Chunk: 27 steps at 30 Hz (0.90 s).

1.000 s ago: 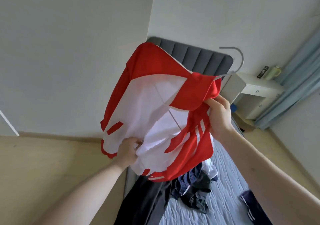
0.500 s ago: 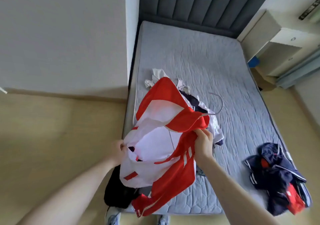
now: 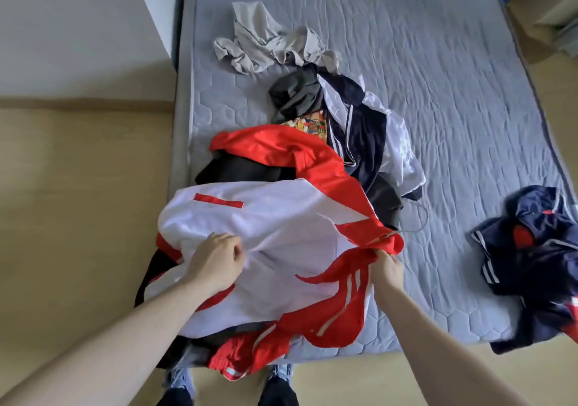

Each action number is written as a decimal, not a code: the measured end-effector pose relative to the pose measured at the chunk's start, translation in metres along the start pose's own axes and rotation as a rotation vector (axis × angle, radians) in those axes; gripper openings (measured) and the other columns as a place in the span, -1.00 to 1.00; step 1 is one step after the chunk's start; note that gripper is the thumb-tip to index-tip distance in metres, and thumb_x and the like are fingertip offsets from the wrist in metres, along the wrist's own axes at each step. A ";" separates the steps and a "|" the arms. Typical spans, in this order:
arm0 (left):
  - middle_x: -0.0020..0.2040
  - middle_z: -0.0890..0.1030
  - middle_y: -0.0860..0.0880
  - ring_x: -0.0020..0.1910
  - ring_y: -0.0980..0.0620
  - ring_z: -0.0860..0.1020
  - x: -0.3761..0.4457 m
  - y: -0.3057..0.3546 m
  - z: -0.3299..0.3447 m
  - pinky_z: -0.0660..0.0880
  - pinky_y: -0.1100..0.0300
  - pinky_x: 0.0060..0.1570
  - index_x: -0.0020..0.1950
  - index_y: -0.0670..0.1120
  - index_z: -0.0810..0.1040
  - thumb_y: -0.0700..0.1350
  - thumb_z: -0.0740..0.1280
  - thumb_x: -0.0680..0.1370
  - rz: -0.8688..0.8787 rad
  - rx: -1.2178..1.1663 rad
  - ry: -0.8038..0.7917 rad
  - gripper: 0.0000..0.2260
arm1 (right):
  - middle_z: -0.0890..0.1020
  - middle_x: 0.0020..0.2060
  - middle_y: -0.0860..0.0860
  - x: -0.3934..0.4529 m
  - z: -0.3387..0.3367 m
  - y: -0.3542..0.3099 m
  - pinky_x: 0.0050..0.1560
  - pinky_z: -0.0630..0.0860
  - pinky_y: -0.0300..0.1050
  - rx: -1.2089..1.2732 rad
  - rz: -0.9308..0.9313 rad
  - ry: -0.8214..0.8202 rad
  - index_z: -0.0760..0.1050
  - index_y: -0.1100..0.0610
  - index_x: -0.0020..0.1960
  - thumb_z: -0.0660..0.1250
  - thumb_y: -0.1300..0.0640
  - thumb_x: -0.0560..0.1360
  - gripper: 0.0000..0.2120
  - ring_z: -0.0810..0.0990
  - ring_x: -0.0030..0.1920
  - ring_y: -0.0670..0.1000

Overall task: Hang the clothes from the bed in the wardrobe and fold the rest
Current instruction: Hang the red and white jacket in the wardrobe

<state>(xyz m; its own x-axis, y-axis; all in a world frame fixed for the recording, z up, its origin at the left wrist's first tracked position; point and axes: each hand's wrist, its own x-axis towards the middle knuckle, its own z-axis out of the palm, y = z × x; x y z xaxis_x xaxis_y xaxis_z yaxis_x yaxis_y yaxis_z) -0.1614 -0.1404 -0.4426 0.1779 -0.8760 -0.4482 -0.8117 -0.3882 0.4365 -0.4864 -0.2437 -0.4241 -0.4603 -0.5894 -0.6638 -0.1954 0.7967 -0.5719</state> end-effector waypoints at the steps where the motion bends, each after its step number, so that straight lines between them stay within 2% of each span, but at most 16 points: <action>1: -0.24 0.53 0.09 -0.17 -0.01 0.48 0.004 0.000 0.008 0.54 0.04 -0.19 -0.21 -0.02 0.46 -0.06 0.29 0.61 0.006 0.012 0.004 -0.80 | 0.62 -0.24 0.02 0.011 0.001 0.010 -0.24 0.43 -0.09 -0.055 0.017 -0.015 0.64 0.10 -0.07 0.27 0.08 0.45 -0.80 0.54 -0.24 0.04; 3: -0.26 0.52 0.12 -0.20 0.01 0.49 0.008 -0.002 0.018 0.52 0.06 -0.22 -0.22 0.01 0.47 -0.04 0.31 0.61 0.004 0.022 0.027 -0.79 | 0.59 -0.23 0.02 0.027 0.003 0.028 -0.24 0.42 -0.09 -0.127 0.050 -0.028 0.62 0.14 0.00 0.24 0.10 0.48 -0.77 0.51 -0.24 0.02; 5: -0.32 0.48 0.14 -0.23 0.00 0.49 0.008 -0.002 0.023 0.49 0.08 -0.22 -0.26 0.06 0.44 -0.03 0.32 0.60 -0.007 0.025 0.037 -0.76 | 0.58 -0.22 0.03 0.029 0.005 0.044 -0.19 0.43 -0.05 -0.141 0.101 0.027 0.61 0.21 0.09 0.23 0.18 0.54 -0.76 0.52 -0.23 0.05; 7: -0.35 0.46 0.14 -0.24 -0.01 0.49 0.009 -0.003 0.026 0.44 0.08 -0.18 -0.31 0.09 0.40 -0.02 0.33 0.59 -0.047 -0.002 0.035 -0.72 | 0.64 -0.08 0.12 0.022 0.013 0.060 0.02 0.51 0.01 -0.146 0.166 0.161 0.57 0.26 0.22 0.26 0.21 0.54 -0.71 0.61 -0.04 0.20; 9: -0.29 0.54 0.12 -0.18 -0.02 0.53 0.009 -0.004 0.028 0.46 0.06 -0.08 -0.28 0.05 0.49 0.01 0.33 0.59 -0.055 -0.026 0.023 -0.76 | 0.62 0.17 0.24 0.002 0.024 0.069 0.28 0.50 0.11 -0.134 0.122 0.281 0.49 0.28 0.33 0.31 0.22 0.48 -0.58 0.59 0.23 0.27; 10: -0.22 0.59 0.12 -0.13 -0.01 0.54 0.008 -0.006 0.028 0.47 0.05 -0.02 -0.24 0.04 0.53 0.03 0.33 0.60 -0.047 -0.022 0.006 -0.78 | 0.60 0.20 0.23 -0.012 0.035 0.073 0.30 0.50 0.12 -0.153 0.042 0.238 0.48 0.26 0.33 0.33 0.22 0.44 -0.55 0.57 0.26 0.27; 11: -0.16 0.61 0.13 -0.09 0.00 0.55 0.007 -0.008 0.029 0.45 0.05 0.02 -0.20 0.06 0.56 0.06 0.33 0.60 -0.032 -0.019 -0.006 -0.80 | 0.63 0.15 0.17 -0.025 0.046 0.074 0.21 0.53 0.06 -0.201 -0.055 0.115 0.50 0.22 0.30 0.35 0.21 0.43 -0.56 0.60 0.20 0.22; 13: -0.04 0.60 0.18 0.00 0.05 0.54 0.004 -0.012 0.029 0.38 0.08 0.06 -0.11 0.12 0.58 0.10 0.31 0.62 0.015 0.000 -0.026 -0.85 | 0.68 0.01 -0.01 -0.051 0.079 0.073 -0.07 0.56 -0.15 -0.309 -0.167 -0.267 0.54 0.08 0.28 0.38 0.20 0.50 -0.65 0.68 -0.02 0.01; 14: 0.02 0.58 0.21 0.06 0.07 0.52 0.003 -0.015 0.028 0.33 0.09 0.09 -0.05 0.15 0.58 0.11 0.30 0.62 0.040 0.021 -0.045 -0.88 | 0.69 -0.01 -0.07 -0.060 0.099 0.071 -0.15 0.57 -0.20 -0.341 -0.183 -0.450 0.55 0.02 0.29 0.38 0.19 0.53 -0.66 0.68 -0.09 -0.07; 16: 0.17 0.54 0.24 0.21 0.08 0.46 0.002 -0.023 0.029 0.25 0.08 0.21 0.11 0.19 0.58 0.07 0.27 0.63 0.094 0.086 -0.111 -0.88 | 0.70 0.02 -0.08 -0.072 0.134 0.063 -0.10 0.64 -0.12 -0.377 -0.194 -0.669 0.55 -0.03 0.31 0.36 0.20 0.53 -0.63 0.67 -0.08 -0.08; 18: 0.30 0.50 0.26 0.32 0.08 0.39 0.002 -0.033 0.029 0.19 0.08 0.30 0.27 0.20 0.55 -0.04 0.26 0.60 0.147 0.140 -0.175 -0.72 | 0.70 0.03 -0.09 -0.077 0.161 0.058 0.02 0.65 -0.08 -0.392 -0.211 -0.700 0.56 -0.02 0.28 0.34 0.25 0.50 -0.61 0.67 -0.04 -0.05; 21: 0.30 0.55 0.23 0.31 0.06 0.42 0.002 -0.043 0.023 0.24 0.07 0.31 0.34 0.19 0.55 -0.13 0.29 0.56 0.183 0.145 -0.161 -0.62 | 0.69 -0.05 -0.17 -0.078 0.181 0.059 -0.18 0.48 -0.47 -0.468 -0.273 -0.672 0.62 -0.02 0.17 0.40 0.22 0.44 -0.67 0.66 -0.09 -0.16; 22: 0.26 0.58 0.21 0.28 0.05 0.45 0.003 -0.045 0.021 0.27 0.07 0.28 0.32 0.18 0.56 -0.12 0.33 0.55 0.180 0.144 -0.130 -0.63 | 0.69 -0.08 -0.17 -0.078 0.184 0.061 -0.19 0.46 -0.48 -0.503 -0.293 -0.647 0.64 0.00 0.14 0.43 0.18 0.44 -0.71 0.66 -0.09 -0.16; 25: 0.18 0.59 0.15 0.22 -0.01 0.49 0.005 -0.052 0.017 0.34 0.05 0.21 0.28 0.11 0.60 -0.05 0.42 0.52 0.156 0.195 -0.067 -0.67 | 0.72 -0.16 -0.10 -0.075 0.189 0.067 -0.07 0.55 -0.23 -0.550 -0.342 -0.522 0.70 0.04 -0.04 0.50 0.12 0.46 -0.92 0.66 -0.10 -0.07; 27: 0.09 0.61 0.13 0.17 -0.03 0.49 0.007 -0.055 0.019 0.34 0.04 0.18 0.17 0.09 0.66 -0.01 0.40 0.55 0.172 0.259 -0.054 -0.80 | 0.73 -0.23 -0.09 -0.074 0.189 0.069 -0.09 0.56 -0.14 -0.567 -0.364 -0.469 0.72 0.04 -0.13 0.50 0.13 0.47 -0.98 0.66 -0.15 -0.06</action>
<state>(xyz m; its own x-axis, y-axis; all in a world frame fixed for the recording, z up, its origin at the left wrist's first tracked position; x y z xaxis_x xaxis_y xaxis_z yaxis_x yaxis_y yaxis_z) -0.1255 -0.1198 -0.4847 0.0018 -0.9033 -0.4291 -0.9433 -0.1439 0.2990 -0.3019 -0.1707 -0.5057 0.1018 -0.7186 -0.6879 -0.7282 0.4173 -0.5437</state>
